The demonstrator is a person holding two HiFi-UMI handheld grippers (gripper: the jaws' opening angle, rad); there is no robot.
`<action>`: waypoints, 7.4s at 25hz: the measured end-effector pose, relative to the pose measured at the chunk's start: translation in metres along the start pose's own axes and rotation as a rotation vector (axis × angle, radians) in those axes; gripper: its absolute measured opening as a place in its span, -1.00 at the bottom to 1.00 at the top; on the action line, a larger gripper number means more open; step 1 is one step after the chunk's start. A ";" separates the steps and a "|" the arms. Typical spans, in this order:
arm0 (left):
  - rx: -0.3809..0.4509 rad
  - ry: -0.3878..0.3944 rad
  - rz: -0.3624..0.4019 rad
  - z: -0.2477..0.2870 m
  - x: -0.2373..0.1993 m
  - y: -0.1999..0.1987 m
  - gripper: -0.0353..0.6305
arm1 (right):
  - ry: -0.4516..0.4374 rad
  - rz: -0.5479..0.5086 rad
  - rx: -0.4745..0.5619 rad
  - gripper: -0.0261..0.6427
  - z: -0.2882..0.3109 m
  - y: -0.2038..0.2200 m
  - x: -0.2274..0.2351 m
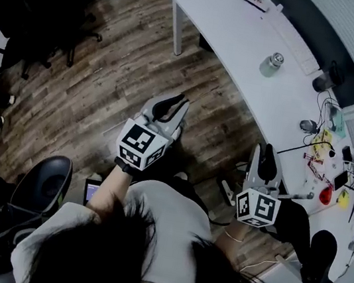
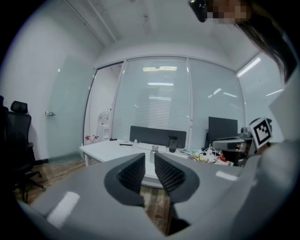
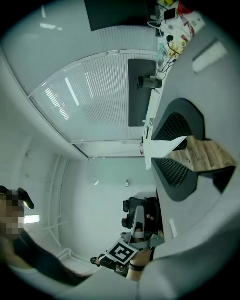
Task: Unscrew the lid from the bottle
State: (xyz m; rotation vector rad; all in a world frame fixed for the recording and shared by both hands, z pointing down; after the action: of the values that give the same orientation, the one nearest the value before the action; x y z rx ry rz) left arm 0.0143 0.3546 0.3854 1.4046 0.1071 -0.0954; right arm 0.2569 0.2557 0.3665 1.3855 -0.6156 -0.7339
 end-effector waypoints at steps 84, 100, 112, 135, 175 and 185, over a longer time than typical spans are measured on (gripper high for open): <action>-0.309 1.088 0.170 0.487 -0.038 0.008 -0.10 | 0.397 0.314 -0.076 -0.12 0.345 0.032 0.182; -0.381 1.324 0.298 0.491 -0.012 0.082 0.17 | 0.325 0.300 -0.122 -0.12 0.375 0.085 0.169; -0.409 1.404 0.329 0.497 0.005 0.109 0.18 | 0.276 0.232 -0.148 -0.12 0.389 0.103 0.167; -0.538 1.705 0.503 0.505 0.000 0.106 0.18 | -0.395 0.158 -0.226 -0.13 0.403 0.097 0.168; -0.506 1.311 0.385 0.488 0.002 0.110 0.18 | 0.236 0.261 -0.165 -0.16 0.380 0.104 0.158; -0.516 1.483 0.438 0.490 -0.003 0.109 0.18 | -0.140 0.168 -0.218 -0.16 0.385 0.102 0.157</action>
State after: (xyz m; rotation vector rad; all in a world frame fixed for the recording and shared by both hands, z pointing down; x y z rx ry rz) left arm 0.0348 -0.1113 0.5718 0.6959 0.9593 1.2680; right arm 0.0739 -0.1076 0.5001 1.0750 -0.7299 -0.7428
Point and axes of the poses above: the fingertips, and each gripper's own axes: z forward along the fingers, x to its right, y out of its underside, the point moved 3 cm from there along -z, backward along the fingers, and after that the axes turned 3 degrees about -z, right-handed, at the moved point
